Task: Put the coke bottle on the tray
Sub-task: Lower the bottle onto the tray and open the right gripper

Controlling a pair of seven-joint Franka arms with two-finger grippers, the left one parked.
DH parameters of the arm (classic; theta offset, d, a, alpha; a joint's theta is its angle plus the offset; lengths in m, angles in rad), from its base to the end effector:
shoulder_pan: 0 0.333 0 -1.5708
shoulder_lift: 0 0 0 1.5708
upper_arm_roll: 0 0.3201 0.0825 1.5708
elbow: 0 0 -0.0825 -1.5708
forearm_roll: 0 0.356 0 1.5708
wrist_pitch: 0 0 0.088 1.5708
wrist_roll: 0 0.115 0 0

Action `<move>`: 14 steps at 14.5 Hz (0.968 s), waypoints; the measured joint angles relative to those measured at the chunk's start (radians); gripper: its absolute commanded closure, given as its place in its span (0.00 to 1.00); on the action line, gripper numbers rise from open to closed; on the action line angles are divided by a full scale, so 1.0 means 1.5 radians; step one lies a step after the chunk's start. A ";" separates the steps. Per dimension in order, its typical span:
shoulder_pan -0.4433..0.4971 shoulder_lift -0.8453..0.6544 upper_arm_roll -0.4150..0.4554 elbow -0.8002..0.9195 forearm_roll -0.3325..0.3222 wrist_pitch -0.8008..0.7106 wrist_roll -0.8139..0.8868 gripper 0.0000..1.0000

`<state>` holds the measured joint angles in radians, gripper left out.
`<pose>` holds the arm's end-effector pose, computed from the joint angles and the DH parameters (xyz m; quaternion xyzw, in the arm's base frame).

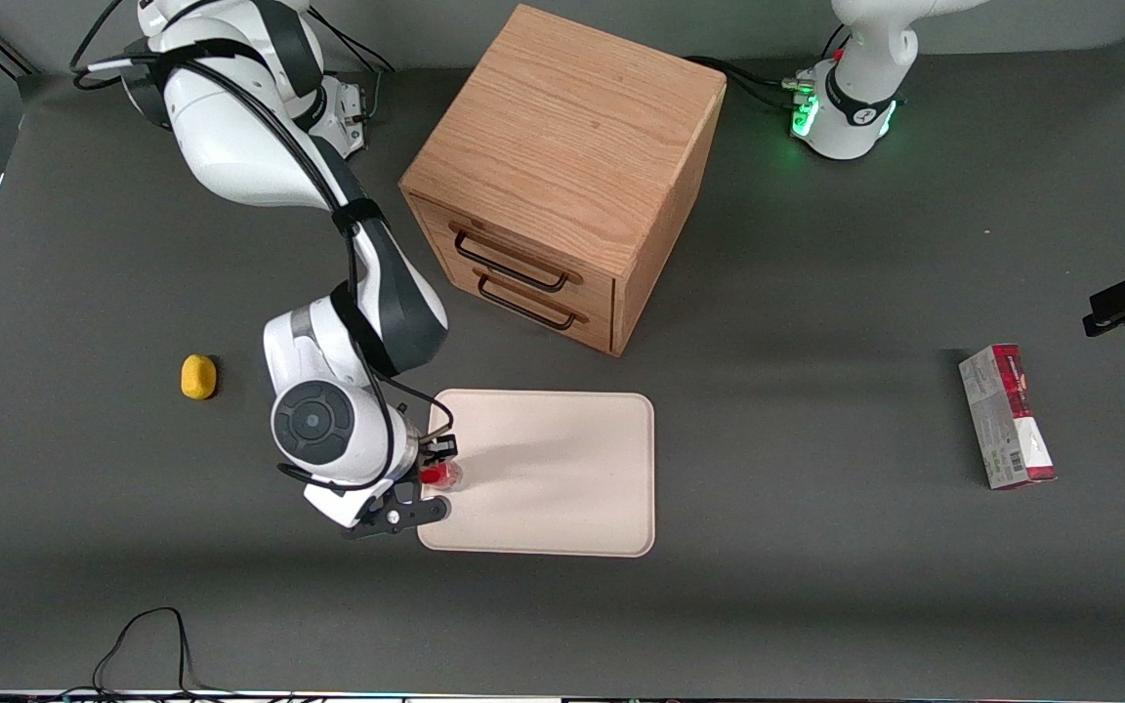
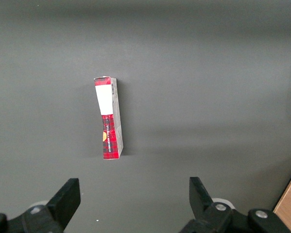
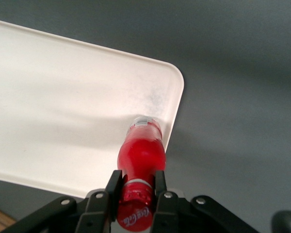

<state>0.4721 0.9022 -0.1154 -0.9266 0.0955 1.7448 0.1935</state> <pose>0.6830 0.2995 0.3356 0.9950 0.0913 -0.0385 0.0103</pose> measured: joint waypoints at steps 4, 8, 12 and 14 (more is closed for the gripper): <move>0.000 0.014 0.000 0.003 -0.002 0.020 0.000 0.79; 0.000 0.015 0.000 0.003 -0.002 0.030 0.001 0.00; 0.000 0.011 0.000 0.014 -0.002 0.023 0.001 0.00; 0.000 -0.005 -0.001 0.026 -0.002 -0.019 0.001 0.00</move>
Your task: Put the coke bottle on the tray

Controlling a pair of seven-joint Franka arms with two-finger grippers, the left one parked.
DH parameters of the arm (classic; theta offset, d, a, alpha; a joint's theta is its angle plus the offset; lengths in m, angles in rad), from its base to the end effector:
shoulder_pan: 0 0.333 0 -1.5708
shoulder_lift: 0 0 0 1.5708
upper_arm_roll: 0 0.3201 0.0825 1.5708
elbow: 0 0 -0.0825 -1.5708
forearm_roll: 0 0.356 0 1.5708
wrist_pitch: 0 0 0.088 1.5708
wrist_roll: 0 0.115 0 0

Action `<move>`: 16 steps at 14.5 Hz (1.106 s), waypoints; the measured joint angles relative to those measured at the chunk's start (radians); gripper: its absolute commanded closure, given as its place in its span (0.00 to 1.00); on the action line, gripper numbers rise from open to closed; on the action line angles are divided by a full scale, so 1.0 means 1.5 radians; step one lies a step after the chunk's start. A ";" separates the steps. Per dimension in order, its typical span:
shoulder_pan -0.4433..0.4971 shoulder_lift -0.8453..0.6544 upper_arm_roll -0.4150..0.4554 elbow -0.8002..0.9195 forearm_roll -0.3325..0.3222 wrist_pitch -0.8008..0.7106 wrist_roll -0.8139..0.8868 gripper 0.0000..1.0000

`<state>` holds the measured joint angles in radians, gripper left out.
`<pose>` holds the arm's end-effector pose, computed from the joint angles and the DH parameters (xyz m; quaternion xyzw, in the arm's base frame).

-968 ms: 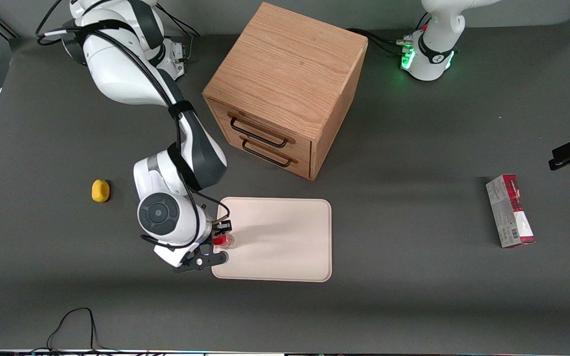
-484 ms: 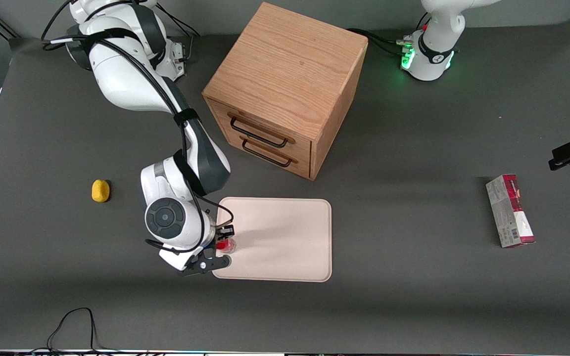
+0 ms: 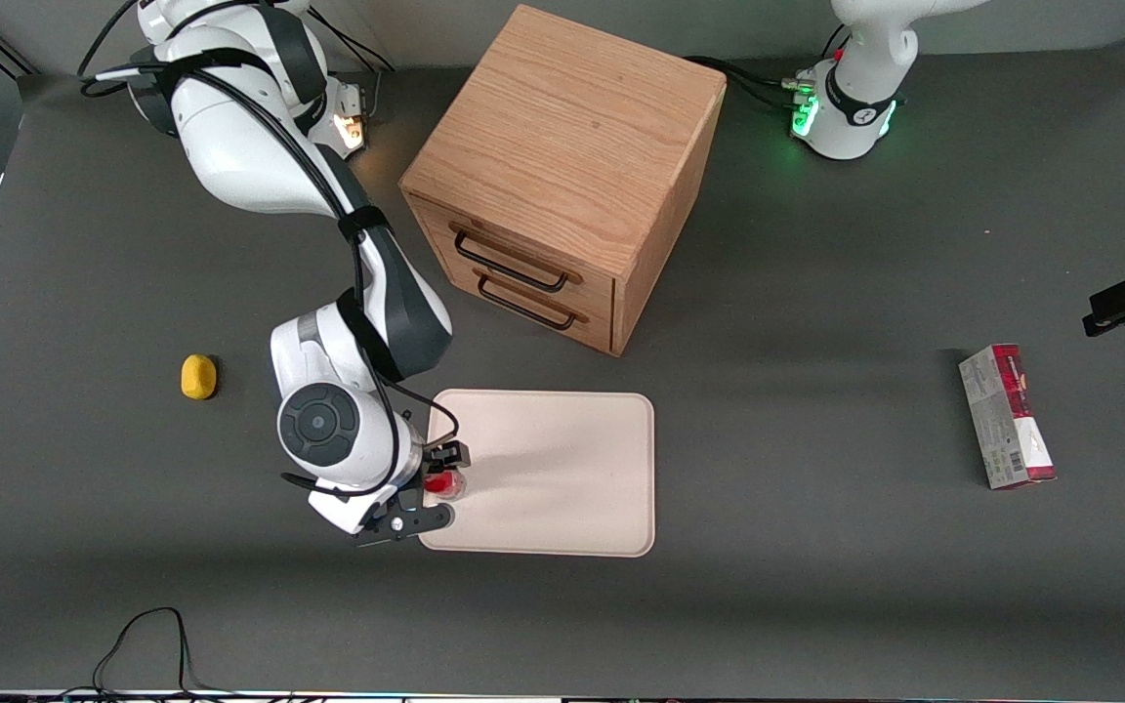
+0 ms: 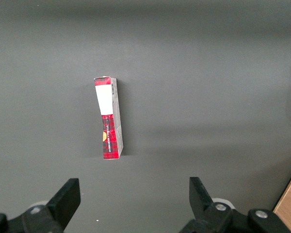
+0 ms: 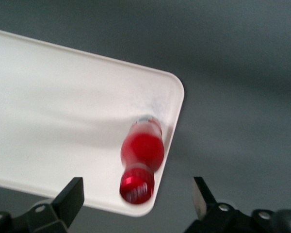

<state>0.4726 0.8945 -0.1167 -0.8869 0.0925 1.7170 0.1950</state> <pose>0.6838 0.3011 0.3568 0.9953 0.0925 -0.0288 0.0087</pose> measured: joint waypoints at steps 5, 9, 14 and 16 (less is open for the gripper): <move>0.001 -0.106 -0.001 0.010 0.000 -0.160 0.000 0.00; 0.000 -0.201 -0.004 -0.003 -0.036 -0.270 0.005 0.00; -0.013 -0.368 -0.007 -0.152 -0.064 -0.281 0.008 0.00; -0.050 -0.443 -0.004 -0.240 -0.064 -0.248 0.008 0.00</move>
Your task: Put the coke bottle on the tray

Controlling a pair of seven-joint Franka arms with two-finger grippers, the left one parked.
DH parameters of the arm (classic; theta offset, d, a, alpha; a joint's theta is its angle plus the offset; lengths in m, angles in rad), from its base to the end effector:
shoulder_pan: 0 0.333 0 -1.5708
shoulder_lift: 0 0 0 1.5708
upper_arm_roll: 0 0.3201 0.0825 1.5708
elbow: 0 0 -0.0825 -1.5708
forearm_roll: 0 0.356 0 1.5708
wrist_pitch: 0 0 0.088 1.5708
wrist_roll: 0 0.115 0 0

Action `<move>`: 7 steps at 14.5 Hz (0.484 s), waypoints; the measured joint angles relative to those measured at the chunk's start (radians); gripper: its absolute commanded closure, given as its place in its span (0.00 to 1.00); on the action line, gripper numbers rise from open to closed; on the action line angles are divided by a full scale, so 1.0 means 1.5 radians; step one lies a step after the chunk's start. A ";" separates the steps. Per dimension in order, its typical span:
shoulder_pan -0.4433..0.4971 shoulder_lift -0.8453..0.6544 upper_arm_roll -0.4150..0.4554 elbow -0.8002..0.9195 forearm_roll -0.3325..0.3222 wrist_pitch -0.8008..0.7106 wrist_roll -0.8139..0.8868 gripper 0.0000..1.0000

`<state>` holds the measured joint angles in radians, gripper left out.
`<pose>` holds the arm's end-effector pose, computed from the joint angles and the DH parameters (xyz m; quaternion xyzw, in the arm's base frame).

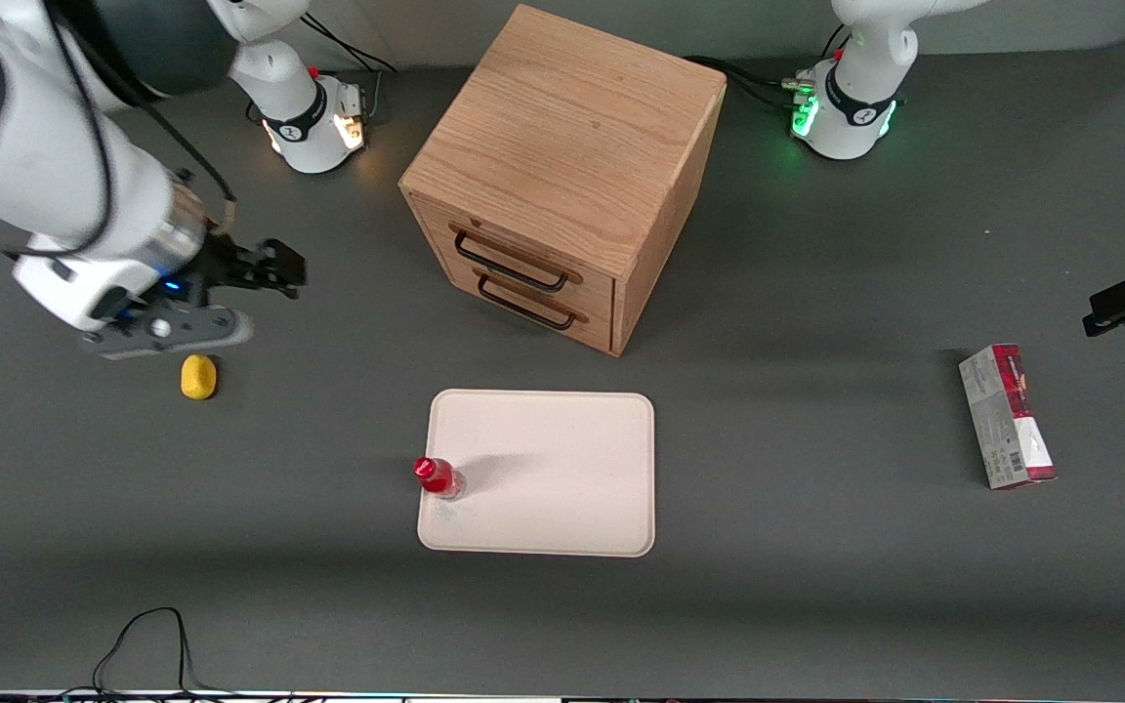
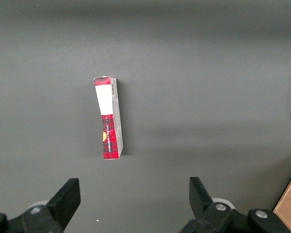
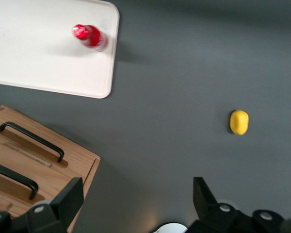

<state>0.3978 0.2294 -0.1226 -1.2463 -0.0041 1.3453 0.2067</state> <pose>0.5475 0.1641 0.6173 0.9972 0.0345 -0.0586 0.0309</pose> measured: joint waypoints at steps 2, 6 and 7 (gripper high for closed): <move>-0.070 -0.083 0.028 -0.108 0.001 0.059 0.000 0.00; -0.204 -0.188 0.095 -0.248 0.001 0.115 -0.019 0.00; -0.223 -0.197 0.097 -0.259 0.001 0.124 -0.036 0.00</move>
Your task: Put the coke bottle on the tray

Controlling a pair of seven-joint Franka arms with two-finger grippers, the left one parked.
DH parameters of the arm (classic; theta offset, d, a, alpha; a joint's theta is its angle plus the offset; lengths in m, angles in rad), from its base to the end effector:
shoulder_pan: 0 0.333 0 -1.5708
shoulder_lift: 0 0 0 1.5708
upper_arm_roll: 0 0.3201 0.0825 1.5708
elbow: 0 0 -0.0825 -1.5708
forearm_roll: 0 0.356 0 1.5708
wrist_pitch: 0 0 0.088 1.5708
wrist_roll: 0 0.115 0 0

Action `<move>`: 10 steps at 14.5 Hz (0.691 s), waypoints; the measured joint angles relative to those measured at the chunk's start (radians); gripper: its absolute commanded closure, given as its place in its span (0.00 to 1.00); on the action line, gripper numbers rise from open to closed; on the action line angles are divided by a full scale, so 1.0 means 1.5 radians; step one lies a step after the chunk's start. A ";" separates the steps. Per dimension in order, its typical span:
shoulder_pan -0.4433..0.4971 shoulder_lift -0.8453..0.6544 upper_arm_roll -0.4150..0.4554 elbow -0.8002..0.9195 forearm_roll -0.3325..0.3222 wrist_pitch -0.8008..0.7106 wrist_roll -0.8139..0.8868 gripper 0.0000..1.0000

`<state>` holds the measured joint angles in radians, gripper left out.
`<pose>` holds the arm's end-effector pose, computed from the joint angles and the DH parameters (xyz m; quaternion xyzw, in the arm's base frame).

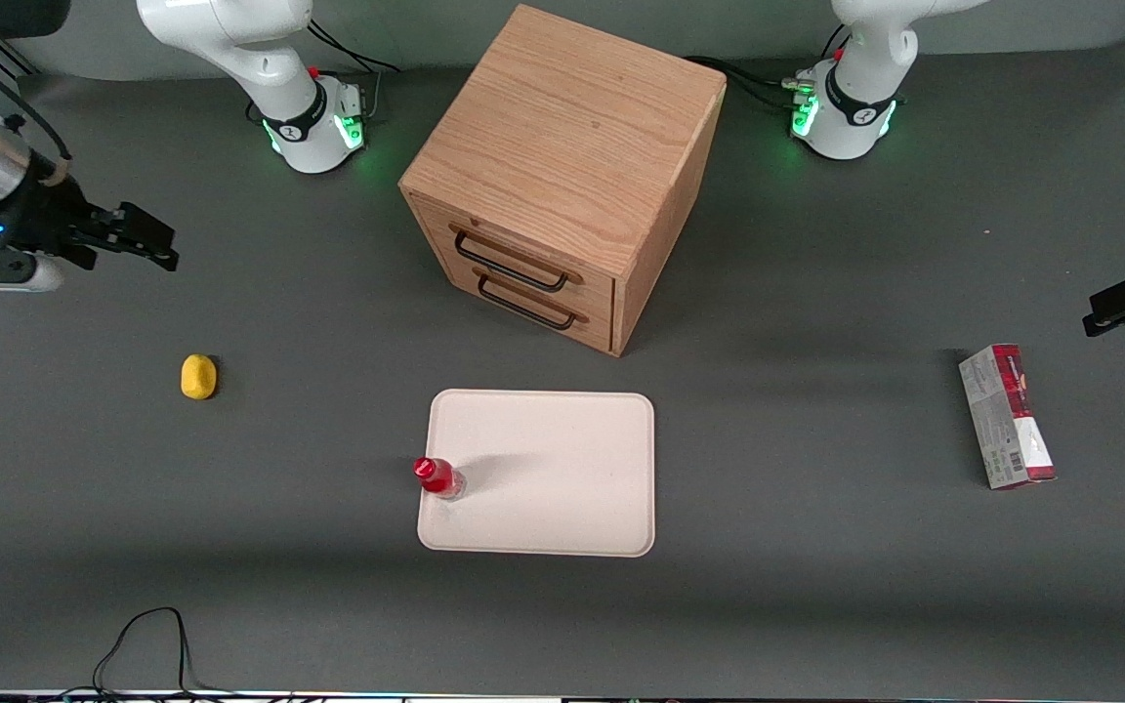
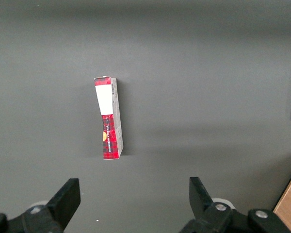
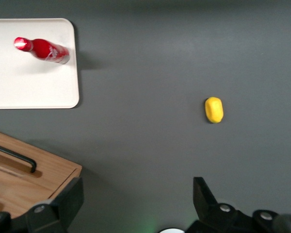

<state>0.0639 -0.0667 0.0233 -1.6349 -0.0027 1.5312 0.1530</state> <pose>0.4985 0.0437 0.6231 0.9993 -0.0330 -0.0181 0.0043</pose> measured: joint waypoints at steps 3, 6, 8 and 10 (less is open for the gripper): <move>-0.027 -0.004 -0.017 -0.010 0.000 0.014 -0.040 0.00; -0.031 -0.003 -0.035 -0.011 -0.001 0.027 -0.079 0.00; -0.035 -0.003 -0.040 -0.011 -0.001 0.029 -0.091 0.00; -0.060 -0.002 -0.032 -0.011 -0.001 0.029 -0.097 0.00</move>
<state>-0.0258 -0.0700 -0.0251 -1.6508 -0.0047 1.5748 0.0068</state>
